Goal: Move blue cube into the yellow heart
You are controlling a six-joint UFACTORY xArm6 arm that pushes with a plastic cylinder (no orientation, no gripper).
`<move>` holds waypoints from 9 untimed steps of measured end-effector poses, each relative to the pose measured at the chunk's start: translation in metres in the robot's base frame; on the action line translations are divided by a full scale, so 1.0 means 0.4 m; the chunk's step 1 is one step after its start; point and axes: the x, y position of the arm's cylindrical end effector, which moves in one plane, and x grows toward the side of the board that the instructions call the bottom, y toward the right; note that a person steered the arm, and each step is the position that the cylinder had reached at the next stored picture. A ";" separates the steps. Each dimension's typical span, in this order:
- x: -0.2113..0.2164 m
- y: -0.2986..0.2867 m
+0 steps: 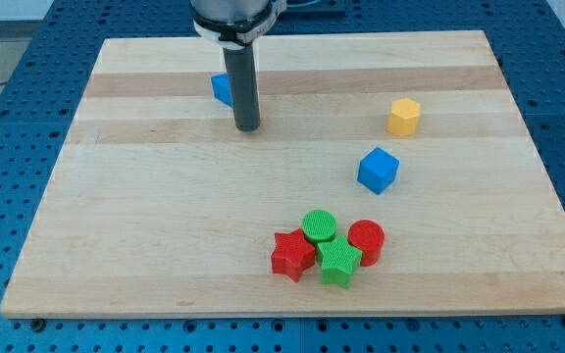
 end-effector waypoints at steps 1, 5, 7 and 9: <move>-0.019 0.000; 0.065 0.307; 0.206 0.591; 0.327 0.646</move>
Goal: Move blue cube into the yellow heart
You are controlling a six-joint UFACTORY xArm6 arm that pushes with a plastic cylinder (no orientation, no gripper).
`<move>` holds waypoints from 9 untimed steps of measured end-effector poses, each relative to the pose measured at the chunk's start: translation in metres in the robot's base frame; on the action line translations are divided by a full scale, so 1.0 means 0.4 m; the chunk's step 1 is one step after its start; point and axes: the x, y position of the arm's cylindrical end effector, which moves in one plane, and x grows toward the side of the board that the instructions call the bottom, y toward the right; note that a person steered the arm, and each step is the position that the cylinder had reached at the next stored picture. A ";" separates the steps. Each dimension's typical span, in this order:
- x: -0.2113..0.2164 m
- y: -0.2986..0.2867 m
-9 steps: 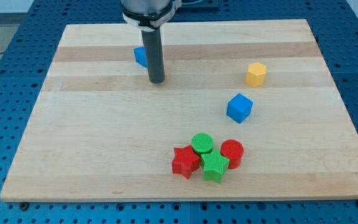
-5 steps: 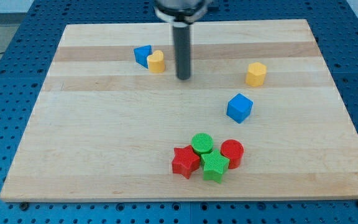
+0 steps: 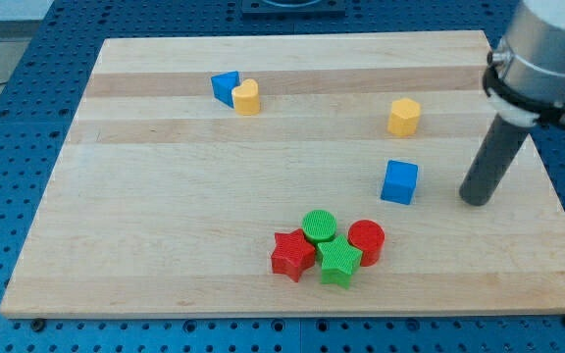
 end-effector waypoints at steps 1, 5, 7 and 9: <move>-0.011 -0.036; -0.037 -0.263; -0.093 -0.370; -0.094 -0.464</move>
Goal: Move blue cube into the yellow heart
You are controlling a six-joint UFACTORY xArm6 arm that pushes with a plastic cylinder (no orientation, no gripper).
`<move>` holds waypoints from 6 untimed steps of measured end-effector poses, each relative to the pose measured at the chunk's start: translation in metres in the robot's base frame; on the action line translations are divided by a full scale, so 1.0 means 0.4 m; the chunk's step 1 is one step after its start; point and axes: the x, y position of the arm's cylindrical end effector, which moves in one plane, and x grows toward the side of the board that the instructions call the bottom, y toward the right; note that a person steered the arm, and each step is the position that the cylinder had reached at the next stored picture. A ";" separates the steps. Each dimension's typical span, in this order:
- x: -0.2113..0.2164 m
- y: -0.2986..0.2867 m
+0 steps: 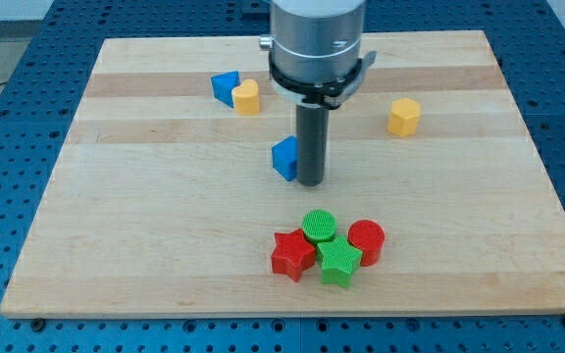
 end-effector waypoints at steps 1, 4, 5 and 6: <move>-0.006 -0.045; -0.164 -0.055; -0.204 -0.055; -0.236 -0.055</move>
